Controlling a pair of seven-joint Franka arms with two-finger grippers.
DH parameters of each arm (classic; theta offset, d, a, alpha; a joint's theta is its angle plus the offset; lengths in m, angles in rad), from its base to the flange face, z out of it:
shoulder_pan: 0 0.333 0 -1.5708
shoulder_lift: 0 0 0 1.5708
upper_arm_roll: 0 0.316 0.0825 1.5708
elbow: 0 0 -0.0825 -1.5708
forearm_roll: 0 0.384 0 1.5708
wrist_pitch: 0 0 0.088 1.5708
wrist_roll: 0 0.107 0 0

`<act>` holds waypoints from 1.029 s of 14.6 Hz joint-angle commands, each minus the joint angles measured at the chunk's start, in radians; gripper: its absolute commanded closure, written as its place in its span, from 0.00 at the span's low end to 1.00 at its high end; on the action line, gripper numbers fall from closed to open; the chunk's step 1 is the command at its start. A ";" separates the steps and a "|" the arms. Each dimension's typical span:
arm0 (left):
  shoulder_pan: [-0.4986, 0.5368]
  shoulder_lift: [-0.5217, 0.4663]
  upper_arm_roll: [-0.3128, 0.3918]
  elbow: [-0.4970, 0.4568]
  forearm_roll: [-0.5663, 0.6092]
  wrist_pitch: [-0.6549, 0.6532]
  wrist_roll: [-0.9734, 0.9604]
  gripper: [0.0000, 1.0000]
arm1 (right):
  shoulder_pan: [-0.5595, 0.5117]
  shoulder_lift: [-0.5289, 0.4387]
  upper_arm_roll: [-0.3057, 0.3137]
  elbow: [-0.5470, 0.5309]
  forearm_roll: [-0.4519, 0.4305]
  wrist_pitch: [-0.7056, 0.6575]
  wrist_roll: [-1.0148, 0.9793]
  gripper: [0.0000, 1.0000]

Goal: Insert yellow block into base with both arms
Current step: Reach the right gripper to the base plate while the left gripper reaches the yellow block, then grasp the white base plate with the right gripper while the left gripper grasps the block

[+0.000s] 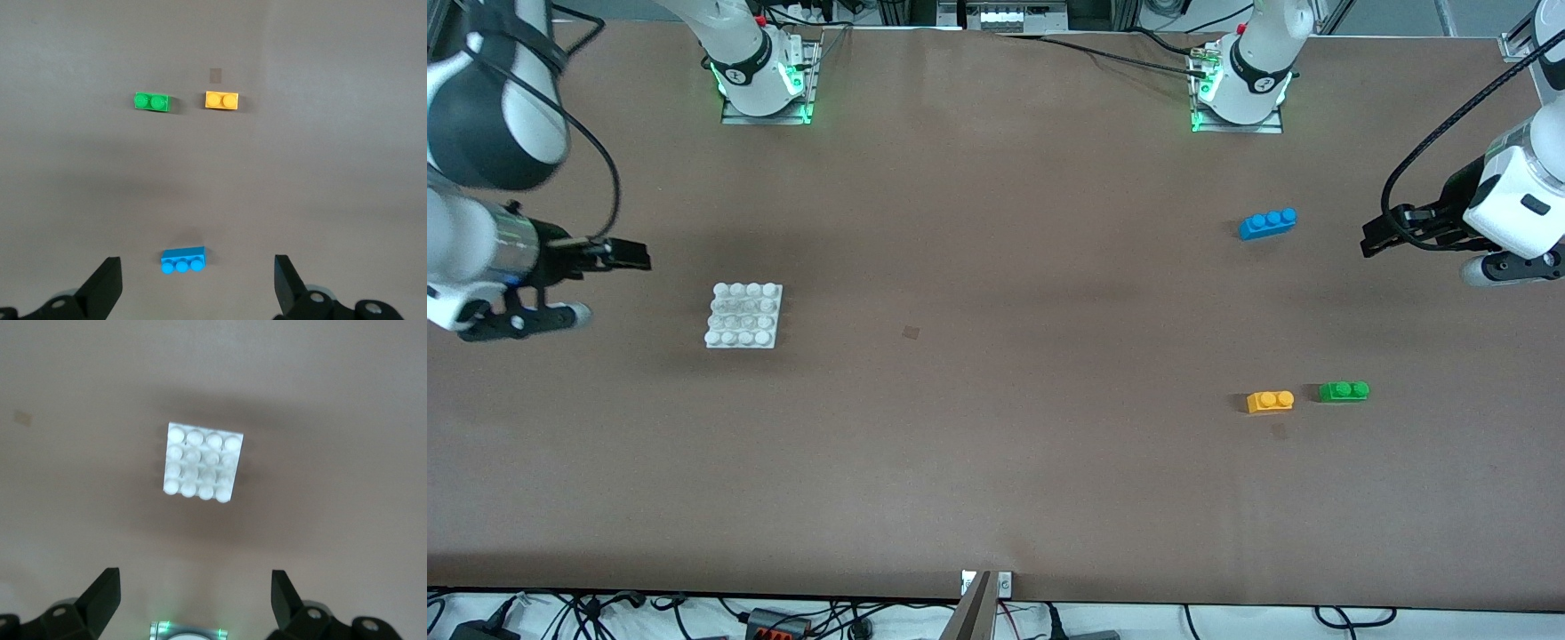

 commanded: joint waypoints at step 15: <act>0.000 0.381 0.001 0.069 -0.023 0.301 0.011 0.00 | -0.041 0.131 0.000 -0.604 0.139 0.794 0.041 0.24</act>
